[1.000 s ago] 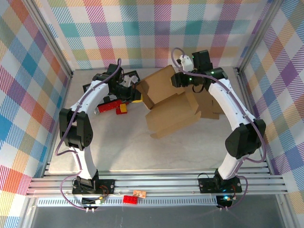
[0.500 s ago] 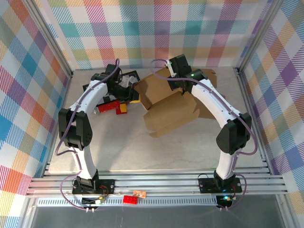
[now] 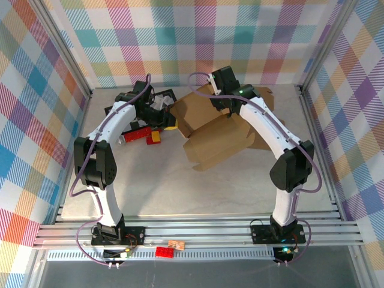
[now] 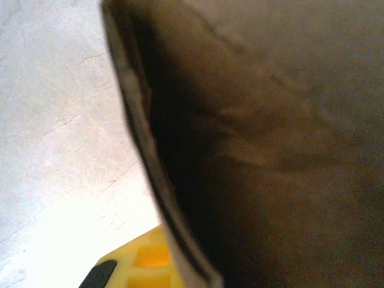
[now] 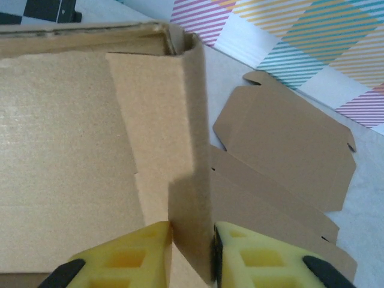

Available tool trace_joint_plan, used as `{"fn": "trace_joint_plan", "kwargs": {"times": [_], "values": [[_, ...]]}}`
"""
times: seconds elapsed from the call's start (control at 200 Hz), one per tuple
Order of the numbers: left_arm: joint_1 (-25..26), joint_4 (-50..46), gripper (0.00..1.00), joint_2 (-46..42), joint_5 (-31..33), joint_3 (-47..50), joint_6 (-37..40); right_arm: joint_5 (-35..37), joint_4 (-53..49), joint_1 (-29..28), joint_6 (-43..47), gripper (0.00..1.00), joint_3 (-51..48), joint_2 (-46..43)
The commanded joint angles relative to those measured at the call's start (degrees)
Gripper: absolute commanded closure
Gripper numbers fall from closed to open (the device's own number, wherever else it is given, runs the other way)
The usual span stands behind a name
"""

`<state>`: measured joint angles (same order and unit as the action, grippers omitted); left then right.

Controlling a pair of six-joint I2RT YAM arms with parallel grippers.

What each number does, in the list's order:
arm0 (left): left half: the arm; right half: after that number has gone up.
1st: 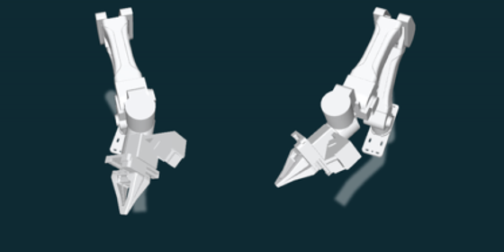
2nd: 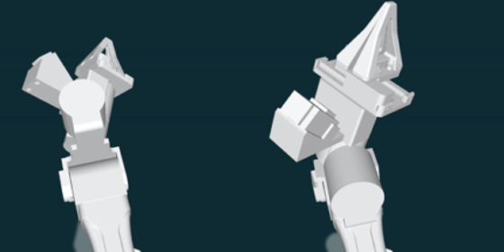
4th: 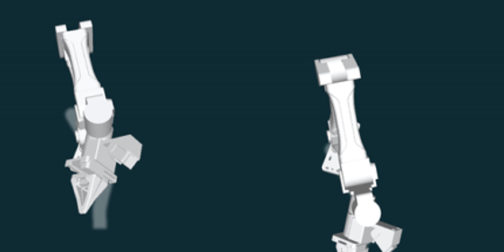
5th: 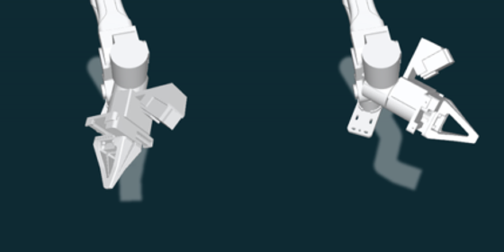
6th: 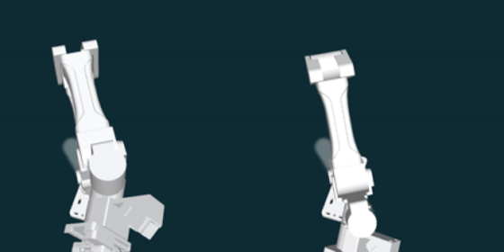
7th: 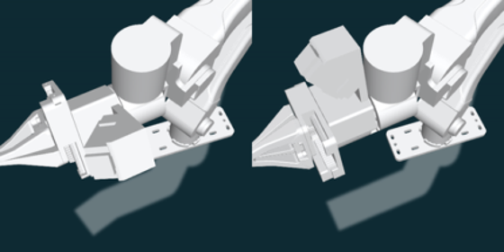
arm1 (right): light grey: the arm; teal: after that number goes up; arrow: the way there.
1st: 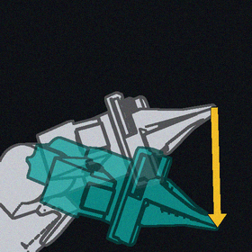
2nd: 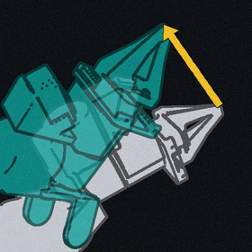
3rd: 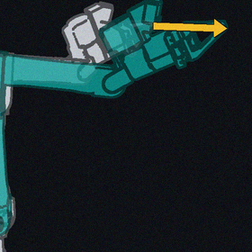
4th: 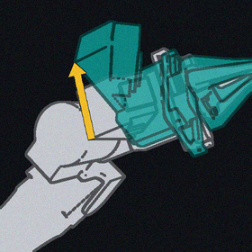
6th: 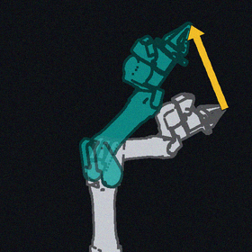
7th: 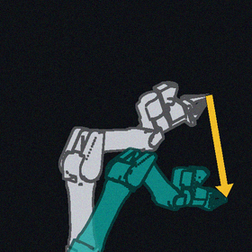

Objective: Fold the paper box

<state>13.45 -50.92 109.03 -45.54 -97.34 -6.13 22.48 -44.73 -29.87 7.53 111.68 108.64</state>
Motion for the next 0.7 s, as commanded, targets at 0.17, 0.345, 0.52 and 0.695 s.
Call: {"fn": "trace_joint_plan", "kwargs": {"times": [0.17, 0.345, 0.52, 0.695], "values": [[0.2, -0.6, 1.00, -1.8, -1.8, -1.6, 1.6, -4.4, -2.8, 1.2, -1.2, 0.64, 4.2, 2.6], [0.2, -0.9, 1.00, -1.9, -1.6, -1.6, 1.8, -8.8, -3.2, 1.9, -1.5, 0.56, 5.3, 3.7], [0.2, -1.1, 1.00, -2.0, -1.5, -1.4, 1.9, -13.6, -3.5, 2.8, -1.5, 0.65, 6.2, 4.2], [0.2, -1.2, 1.00, -2.2, -1.3, -1.2, 2.0, -12.6, -3.5, 3.0, -1.5, 0.82, 6.4, 4.0]]}}
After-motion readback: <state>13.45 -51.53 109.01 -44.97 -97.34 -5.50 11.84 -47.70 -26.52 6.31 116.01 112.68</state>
